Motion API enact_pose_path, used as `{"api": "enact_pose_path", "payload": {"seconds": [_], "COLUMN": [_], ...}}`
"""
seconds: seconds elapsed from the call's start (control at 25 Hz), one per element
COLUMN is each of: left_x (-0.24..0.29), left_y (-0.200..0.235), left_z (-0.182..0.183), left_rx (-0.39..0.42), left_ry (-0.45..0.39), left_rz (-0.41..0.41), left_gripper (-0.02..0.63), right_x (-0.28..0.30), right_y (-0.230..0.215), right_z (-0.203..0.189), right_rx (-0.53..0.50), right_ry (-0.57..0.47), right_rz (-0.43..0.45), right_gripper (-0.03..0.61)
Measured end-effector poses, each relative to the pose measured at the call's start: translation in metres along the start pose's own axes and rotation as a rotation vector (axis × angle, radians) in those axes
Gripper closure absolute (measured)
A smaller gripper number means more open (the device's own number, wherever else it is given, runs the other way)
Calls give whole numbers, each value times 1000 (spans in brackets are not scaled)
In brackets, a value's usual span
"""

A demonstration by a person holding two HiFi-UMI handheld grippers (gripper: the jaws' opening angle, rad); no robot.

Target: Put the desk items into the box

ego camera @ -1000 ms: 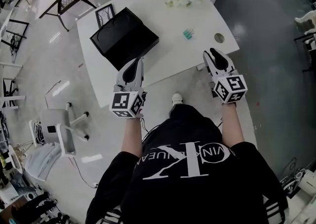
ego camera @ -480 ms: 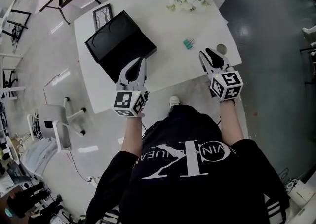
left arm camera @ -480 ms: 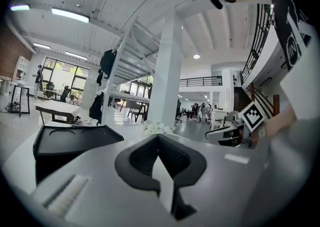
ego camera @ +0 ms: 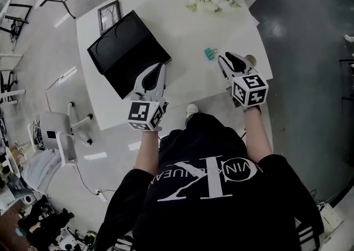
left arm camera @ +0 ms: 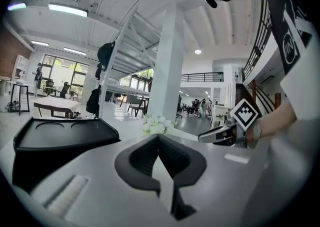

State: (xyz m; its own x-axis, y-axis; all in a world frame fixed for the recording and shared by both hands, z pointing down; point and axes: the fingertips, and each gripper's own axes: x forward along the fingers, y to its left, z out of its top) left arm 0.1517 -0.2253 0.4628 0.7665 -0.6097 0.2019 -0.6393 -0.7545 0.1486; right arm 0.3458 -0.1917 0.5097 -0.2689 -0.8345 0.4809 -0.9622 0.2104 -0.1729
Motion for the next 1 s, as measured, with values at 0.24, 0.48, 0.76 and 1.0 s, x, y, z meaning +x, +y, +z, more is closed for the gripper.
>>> {"api": "enact_pose_path", "payload": {"seconds": [0.24,0.48,0.76,1.0], "left_x": [10,13,7,3], "left_y": [3,4,9,14], "left_z": [-11,-12,-12,-16], "left_rx": [-10,-2,-11,-4], "left_ry": [37,43,46,43], "left_rz": [1,3,21,26], "left_gripper": [604,604,604,604], "right_x": [26,43,54,56], "right_y": [-3,-5,-6,-5], "right_z": [-6,-15,-23,-24], "right_rx": [53,132,168,193], "right_ry": [60,117,167,161], "right_rz": [32,45,32,26], "right_gripper": [474,474,474,529]}}
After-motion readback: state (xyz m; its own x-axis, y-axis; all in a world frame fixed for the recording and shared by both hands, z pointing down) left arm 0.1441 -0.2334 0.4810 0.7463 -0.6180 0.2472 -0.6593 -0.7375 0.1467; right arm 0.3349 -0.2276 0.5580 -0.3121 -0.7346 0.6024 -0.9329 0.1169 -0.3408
